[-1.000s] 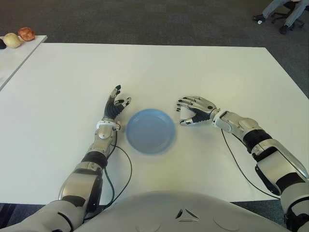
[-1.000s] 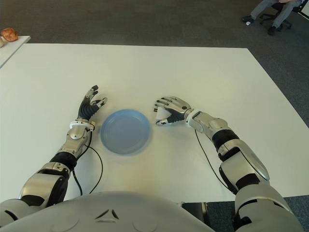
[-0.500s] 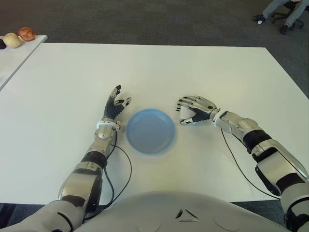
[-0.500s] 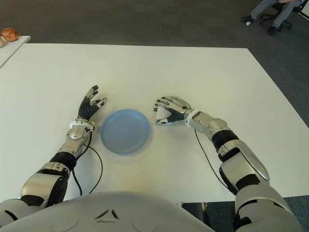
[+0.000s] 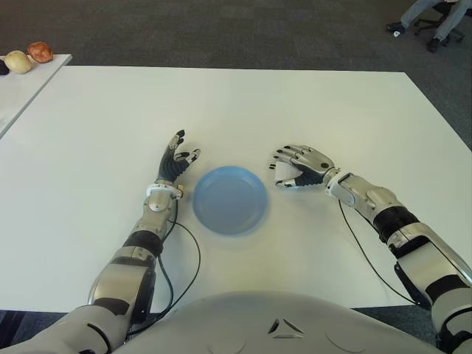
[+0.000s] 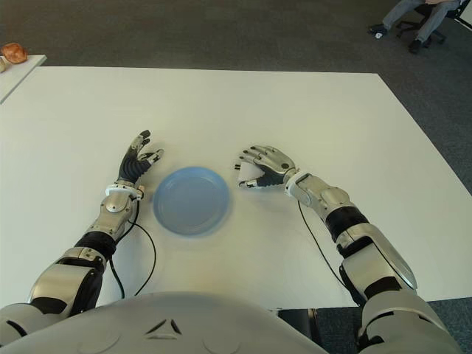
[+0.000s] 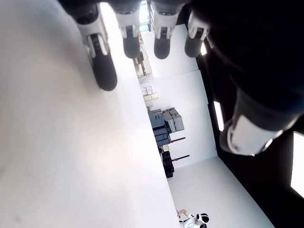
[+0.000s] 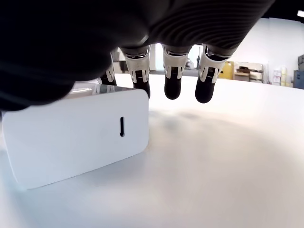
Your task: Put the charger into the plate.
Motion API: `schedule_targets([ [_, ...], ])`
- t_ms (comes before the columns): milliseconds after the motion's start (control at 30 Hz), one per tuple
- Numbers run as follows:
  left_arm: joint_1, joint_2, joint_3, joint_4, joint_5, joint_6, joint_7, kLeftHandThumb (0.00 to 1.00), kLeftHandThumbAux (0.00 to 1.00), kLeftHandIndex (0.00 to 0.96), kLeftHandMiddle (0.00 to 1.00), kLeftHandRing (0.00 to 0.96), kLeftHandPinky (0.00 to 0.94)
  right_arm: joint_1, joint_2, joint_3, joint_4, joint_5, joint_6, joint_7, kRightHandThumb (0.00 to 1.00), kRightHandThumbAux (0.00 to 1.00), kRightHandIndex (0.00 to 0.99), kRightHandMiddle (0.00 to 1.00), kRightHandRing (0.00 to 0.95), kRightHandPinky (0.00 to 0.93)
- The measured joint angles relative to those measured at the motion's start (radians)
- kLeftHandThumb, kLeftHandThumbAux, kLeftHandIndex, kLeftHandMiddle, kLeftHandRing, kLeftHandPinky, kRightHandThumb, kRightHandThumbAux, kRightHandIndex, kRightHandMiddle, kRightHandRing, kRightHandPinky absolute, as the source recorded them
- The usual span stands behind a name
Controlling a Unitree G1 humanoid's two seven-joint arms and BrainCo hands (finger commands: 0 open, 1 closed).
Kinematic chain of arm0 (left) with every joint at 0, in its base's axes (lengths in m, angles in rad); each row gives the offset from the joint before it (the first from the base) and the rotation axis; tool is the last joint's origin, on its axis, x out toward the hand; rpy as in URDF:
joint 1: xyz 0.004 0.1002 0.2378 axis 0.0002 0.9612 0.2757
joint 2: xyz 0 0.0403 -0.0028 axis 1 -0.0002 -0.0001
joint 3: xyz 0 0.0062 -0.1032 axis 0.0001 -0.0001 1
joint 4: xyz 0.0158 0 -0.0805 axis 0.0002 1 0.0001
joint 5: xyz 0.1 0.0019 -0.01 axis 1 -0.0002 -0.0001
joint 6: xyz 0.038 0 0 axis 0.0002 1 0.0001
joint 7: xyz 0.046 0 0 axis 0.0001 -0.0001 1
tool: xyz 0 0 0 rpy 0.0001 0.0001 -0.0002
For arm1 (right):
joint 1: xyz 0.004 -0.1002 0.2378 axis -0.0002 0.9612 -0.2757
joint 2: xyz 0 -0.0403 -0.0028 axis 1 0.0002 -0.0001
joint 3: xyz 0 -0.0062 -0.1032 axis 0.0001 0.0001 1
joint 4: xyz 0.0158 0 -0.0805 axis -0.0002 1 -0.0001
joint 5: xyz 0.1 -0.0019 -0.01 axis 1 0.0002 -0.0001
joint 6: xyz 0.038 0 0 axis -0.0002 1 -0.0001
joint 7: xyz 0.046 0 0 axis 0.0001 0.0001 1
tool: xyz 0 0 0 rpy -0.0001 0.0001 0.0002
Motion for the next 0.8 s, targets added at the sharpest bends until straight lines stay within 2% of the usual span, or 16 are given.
schedule_targets([
  [433, 0.0, 0.0, 0.0, 0.002, 0.0, -0.001, 0.0, 0.0, 0.636, 0.032, 0.07, 0.059, 0.039, 0.072, -0.014, -0.062, -0.099, 0.041, 0.027, 0.052, 0.3, 0.12, 0.0, 0.0, 0.0, 0.0],
  [800, -0.001, 0.002, 0.0, 0.003, 0.0, -0.002, -0.002, 0.0, 0.64, 0.041, 0.074, 0.064, 0.037, 0.098, -0.021, -0.074, -0.124, 0.039, 0.044, 0.078, 0.309, 0.121, 0.0, 0.0, 0.0, 0.0],
])
